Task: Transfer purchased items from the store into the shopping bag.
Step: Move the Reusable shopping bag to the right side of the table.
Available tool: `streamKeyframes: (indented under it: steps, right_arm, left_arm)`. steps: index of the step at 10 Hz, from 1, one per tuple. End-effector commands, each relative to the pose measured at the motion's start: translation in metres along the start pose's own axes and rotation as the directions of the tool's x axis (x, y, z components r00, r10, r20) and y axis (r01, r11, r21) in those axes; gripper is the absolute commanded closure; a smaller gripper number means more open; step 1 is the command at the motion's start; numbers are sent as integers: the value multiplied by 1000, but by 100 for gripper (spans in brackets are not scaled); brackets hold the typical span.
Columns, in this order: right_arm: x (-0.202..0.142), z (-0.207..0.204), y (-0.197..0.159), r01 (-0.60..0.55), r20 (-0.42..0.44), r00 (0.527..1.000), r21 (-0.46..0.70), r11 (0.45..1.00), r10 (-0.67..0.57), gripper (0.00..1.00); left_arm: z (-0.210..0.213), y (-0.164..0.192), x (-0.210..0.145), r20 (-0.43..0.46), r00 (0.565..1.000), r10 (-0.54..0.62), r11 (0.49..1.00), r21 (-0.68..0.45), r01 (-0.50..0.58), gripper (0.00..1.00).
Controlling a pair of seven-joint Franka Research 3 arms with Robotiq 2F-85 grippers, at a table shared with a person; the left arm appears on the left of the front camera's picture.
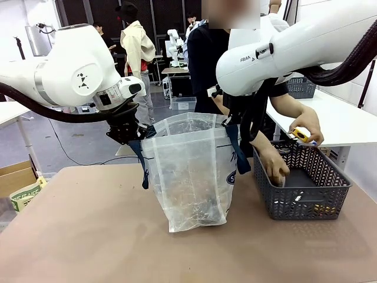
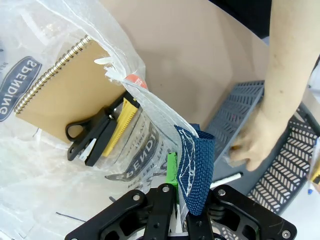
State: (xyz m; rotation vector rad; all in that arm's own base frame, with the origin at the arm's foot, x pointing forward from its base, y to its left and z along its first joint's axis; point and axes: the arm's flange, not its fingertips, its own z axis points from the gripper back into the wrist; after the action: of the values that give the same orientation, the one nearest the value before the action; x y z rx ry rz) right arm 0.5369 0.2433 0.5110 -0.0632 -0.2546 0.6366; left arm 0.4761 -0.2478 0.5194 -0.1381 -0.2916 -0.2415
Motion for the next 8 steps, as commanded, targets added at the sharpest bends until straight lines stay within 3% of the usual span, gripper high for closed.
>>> streamKeyframes:
  steps: [1,8]
  right_arm:
    - [-1,0,-1,2,-2,1000,-1,1000,-2,100]
    - [-1,0,-1,2,-2,1000,-1,1000,-2,100]
  left_arm:
    - [2,1,-3,6,1000,14,1000,3,-14,100]
    - [2,1,-3,6,1000,14,1000,3,-14,100]
